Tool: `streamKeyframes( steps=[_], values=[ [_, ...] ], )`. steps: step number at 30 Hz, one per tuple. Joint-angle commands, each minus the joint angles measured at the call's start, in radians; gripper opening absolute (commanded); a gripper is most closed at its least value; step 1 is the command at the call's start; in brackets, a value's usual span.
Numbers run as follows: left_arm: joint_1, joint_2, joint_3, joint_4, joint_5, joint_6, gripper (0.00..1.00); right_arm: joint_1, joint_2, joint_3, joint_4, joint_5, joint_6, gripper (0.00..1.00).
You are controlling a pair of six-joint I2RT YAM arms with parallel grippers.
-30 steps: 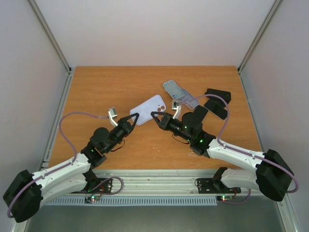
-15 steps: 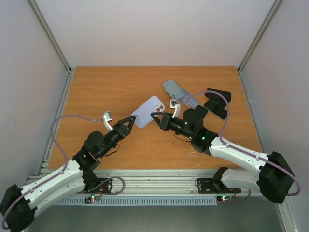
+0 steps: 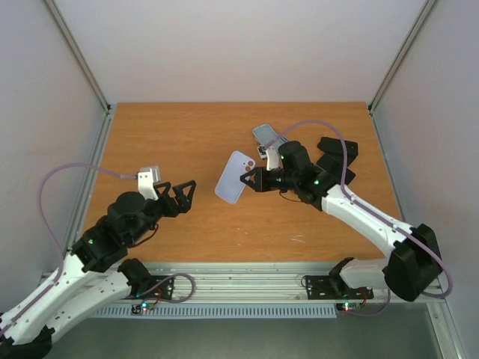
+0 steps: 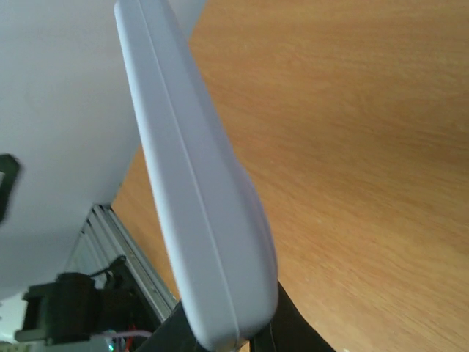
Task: Put the phone into the phone case
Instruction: Place the phone case at the center of the board.
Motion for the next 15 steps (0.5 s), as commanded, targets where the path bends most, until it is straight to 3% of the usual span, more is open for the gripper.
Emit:
streamKeyframes(
  steps=[1,8,15],
  values=[
    [-0.001,0.022,0.155,-0.293,-0.117,0.15,0.99,-0.04,0.097,0.103,-0.237,-0.12,-0.166,0.01],
    [-0.001,0.096,0.354,-0.427,-0.185,0.377,0.99,-0.094,0.283,0.276,-0.463,-0.183,-0.304,0.01],
    [0.002,0.189,0.369,-0.374,-0.212,0.547,0.99,-0.12,0.47,0.394,-0.589,-0.237,-0.41,0.01]
  ],
)
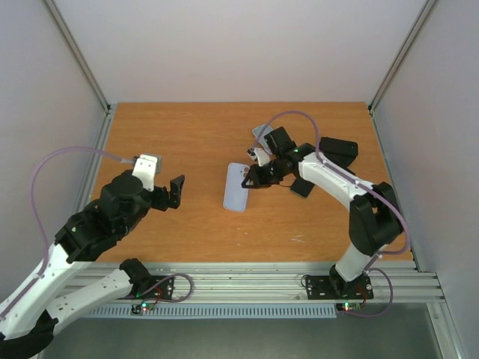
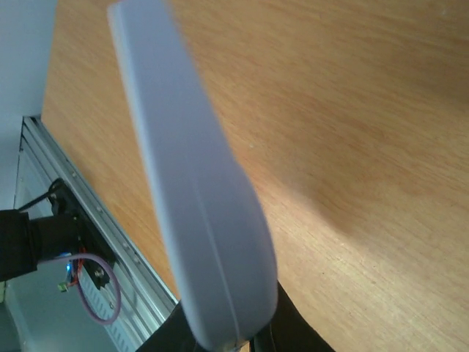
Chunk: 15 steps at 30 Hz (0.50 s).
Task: Put the phone into the phone case
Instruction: Place the phone case at the center of the board.
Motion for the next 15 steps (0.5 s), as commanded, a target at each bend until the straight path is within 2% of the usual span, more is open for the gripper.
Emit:
streamKeyframes(
  steps=[1,5,10,15],
  values=[
    [0.004,0.053,-0.01,0.026,-0.038,0.158,0.99,-0.012,0.103,0.084,-0.132,-0.068,-0.12,0.01],
    [0.038,0.063,-0.068,0.086,0.013,0.177,0.99,-0.021,0.207,0.135,-0.184,-0.082,-0.168,0.01],
    [0.16,0.061,-0.106,0.083,0.118,0.164,0.99,-0.02,0.326,0.197,-0.244,-0.101,-0.247,0.01],
    [0.217,0.071,-0.114,0.072,0.14,0.162,0.99,-0.021,0.444,0.291,-0.322,-0.115,-0.32,0.01]
  ],
)
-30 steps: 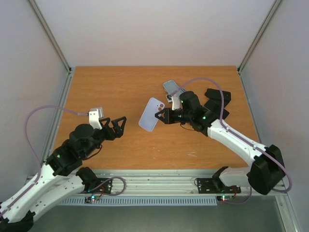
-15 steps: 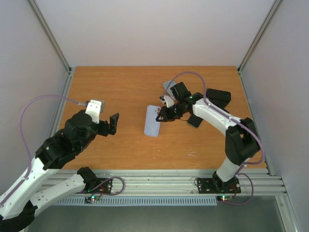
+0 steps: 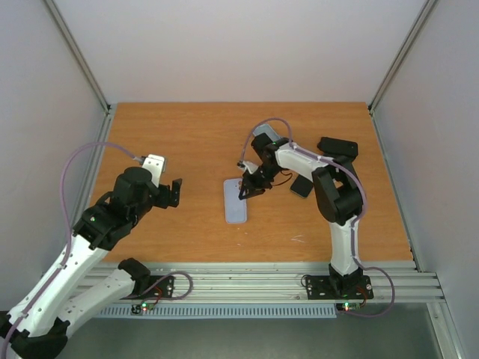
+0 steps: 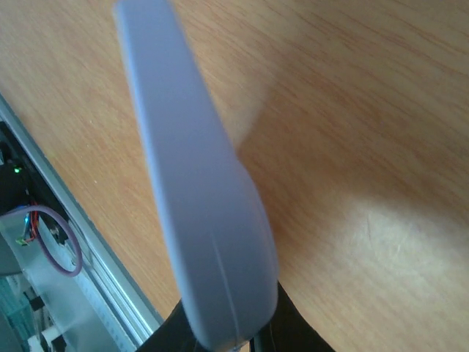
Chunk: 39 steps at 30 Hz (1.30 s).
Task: Put the phone into the phone case
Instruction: Place the phone case at the center of the board.
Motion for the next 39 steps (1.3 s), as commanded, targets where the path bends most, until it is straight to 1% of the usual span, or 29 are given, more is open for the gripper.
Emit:
streamKeyframes(
  steps=[1,6,9,10,11,18,24,27,29,33,35,39],
  values=[
    [0.029,0.003,-0.003,0.045,0.045,0.02,0.99,-0.005,0.076,0.09,-0.099,-0.037,-0.101,0.03],
    [0.044,0.008,-0.007,0.041,0.055,0.02,0.99,-0.005,0.144,0.147,-0.12,-0.027,-0.113,0.11],
    [0.051,0.009,-0.005,0.04,0.052,0.02,0.99,-0.005,0.155,0.163,-0.12,-0.005,-0.107,0.19],
    [0.053,0.007,-0.005,0.039,0.055,0.018,0.99,-0.005,0.155,0.165,-0.121,0.006,-0.104,0.25],
    [0.055,0.008,-0.005,0.039,0.057,0.017,0.99,-0.005,0.154,0.168,-0.121,0.015,-0.1,0.27],
    [0.061,0.002,-0.007,0.039,0.062,0.014,0.99,-0.005,0.085,0.158,-0.118,0.095,-0.083,0.42],
    [0.063,0.004,-0.01,0.041,0.068,0.015,0.99,-0.023,-0.047,0.093,-0.088,0.23,-0.043,0.58],
    [0.063,0.004,-0.01,0.042,0.07,0.015,0.99,-0.061,-0.125,0.031,-0.051,0.324,0.001,0.66],
    [0.065,0.003,-0.01,0.04,0.069,0.015,0.99,-0.1,-0.165,-0.005,-0.03,0.361,0.016,0.72],
    [0.065,-0.001,-0.011,0.042,0.07,0.014,0.99,-0.181,-0.217,-0.049,0.007,0.401,0.024,0.87],
    [0.065,-0.003,-0.011,0.041,0.07,0.015,0.99,-0.231,-0.227,-0.057,0.032,0.416,0.025,0.98],
    [0.066,-0.001,-0.011,0.042,0.071,0.014,0.99,-0.314,-0.214,-0.059,0.101,0.416,0.04,0.98]
  ],
)
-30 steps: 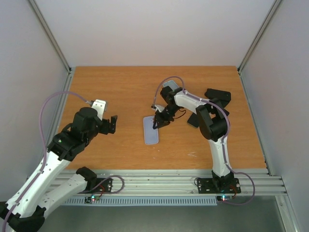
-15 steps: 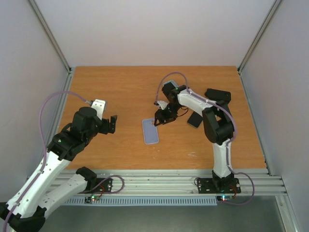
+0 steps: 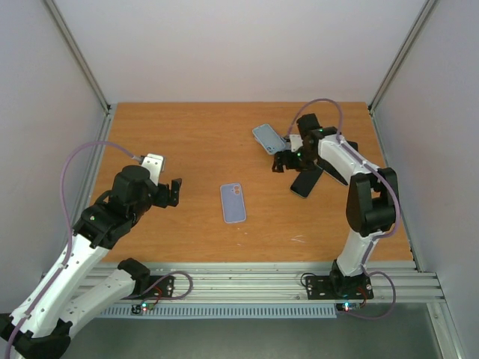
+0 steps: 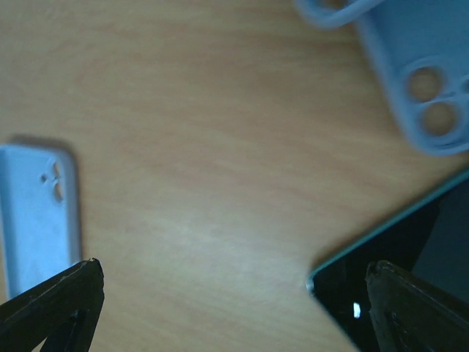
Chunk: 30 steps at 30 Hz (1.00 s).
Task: Put the phone into the phone case
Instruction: Place the phone case at the center of the board, then move the phone to the center of the board.
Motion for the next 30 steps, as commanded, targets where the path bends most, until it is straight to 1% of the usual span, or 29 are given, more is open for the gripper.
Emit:
streamKeyframes(
  steps=[1,8,17,24,30],
  values=[
    [0.006,-0.008,-0.01,0.041,0.008,0.012,0.99,-0.08,0.006,-0.001,0.102,0.037,0.031,0.98],
    [0.006,-0.009,-0.01,0.043,0.009,0.016,0.99,-0.177,0.109,0.09,0.155,0.028,0.048,0.98],
    [0.006,-0.006,-0.011,0.04,0.008,0.018,0.99,-0.223,0.255,0.217,0.122,0.019,0.063,0.98],
    [0.007,-0.007,-0.011,0.041,0.015,0.018,0.99,-0.233,0.312,0.247,0.094,0.039,0.06,0.98],
    [0.007,-0.008,-0.011,0.043,0.021,0.018,0.99,-0.236,0.327,0.233,0.085,0.043,0.062,0.98]
  ],
)
